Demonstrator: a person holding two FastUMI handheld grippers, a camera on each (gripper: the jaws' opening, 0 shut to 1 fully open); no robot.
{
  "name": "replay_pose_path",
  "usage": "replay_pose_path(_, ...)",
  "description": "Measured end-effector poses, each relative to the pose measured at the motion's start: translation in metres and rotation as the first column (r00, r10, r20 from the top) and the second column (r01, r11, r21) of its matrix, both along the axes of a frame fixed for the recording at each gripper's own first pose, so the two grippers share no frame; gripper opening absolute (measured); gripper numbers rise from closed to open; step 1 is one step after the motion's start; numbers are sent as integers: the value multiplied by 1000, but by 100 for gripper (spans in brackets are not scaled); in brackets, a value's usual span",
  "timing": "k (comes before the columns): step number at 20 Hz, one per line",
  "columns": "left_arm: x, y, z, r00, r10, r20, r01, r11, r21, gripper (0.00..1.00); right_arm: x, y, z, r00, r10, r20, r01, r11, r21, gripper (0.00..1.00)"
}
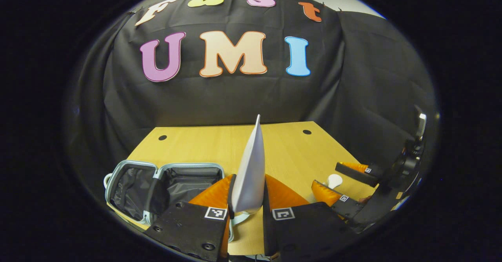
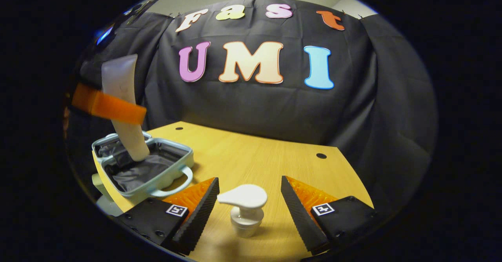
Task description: First open the suitcase, pack the skin care products into it, and then close the suitcase.
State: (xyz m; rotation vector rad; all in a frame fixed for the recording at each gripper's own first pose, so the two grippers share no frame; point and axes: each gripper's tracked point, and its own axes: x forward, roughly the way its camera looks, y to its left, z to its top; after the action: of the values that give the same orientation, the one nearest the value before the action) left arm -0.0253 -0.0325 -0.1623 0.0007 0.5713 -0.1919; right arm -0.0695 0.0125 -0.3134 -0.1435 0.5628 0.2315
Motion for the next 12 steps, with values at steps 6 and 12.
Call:
replay_pose_path(6, -18, 26, -2, 998, 61, -22, -60, 998, 27, 28, -30, -12, -73, 988, -4, -155, -3, 999, -43, 98)
replay_pose_path(12, -25, 71, -24, 990, 112, -89, -104, 991, 87, 27, -26, -7, -66, 981, -20, -195, 19, 1000, -8, 58)
